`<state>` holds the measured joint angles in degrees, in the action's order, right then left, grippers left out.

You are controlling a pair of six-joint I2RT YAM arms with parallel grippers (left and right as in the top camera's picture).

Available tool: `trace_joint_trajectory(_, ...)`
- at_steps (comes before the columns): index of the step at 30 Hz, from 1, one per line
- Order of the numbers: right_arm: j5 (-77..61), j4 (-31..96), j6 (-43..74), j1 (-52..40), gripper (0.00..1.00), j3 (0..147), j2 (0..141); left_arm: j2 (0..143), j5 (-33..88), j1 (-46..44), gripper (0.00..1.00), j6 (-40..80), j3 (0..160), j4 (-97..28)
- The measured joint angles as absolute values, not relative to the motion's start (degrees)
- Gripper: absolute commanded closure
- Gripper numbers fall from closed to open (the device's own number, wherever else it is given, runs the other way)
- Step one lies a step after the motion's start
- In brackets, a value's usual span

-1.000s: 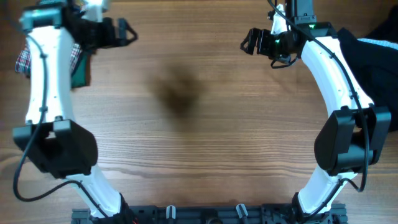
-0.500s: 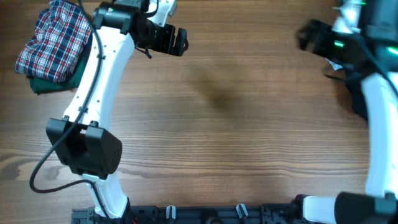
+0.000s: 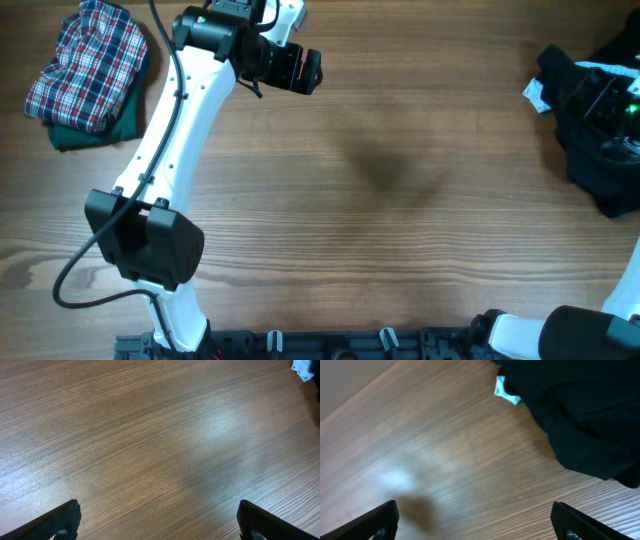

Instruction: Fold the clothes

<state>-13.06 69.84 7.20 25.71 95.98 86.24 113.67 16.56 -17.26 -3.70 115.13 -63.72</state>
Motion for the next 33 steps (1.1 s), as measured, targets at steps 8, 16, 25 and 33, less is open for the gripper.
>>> trace_joint_trajectory(8,-12.7,70.5,6.8,25.3,0.01,95.9,78.3,107.4,12.5,-17.3,0.00,-1.3,114.7,-68.0)
trace_joint_trajectory(16,-9.5,70.3,7.2,25.3,0.00,95.9,65.0,91.3,3.9,-17.2,0.00,4.4,114.8,-70.9)
trace_joint_trajectory(25,-8.6,70.3,7.2,25.3,0.00,95.9,67.8,89.9,2.0,-17.3,0.00,5.5,115.0,-74.0)
trace_joint_trajectory(33,-8.5,70.3,7.2,25.3,0.01,95.9,70.8,90.0,1.7,-17.2,0.00,5.7,115.0,-74.0)
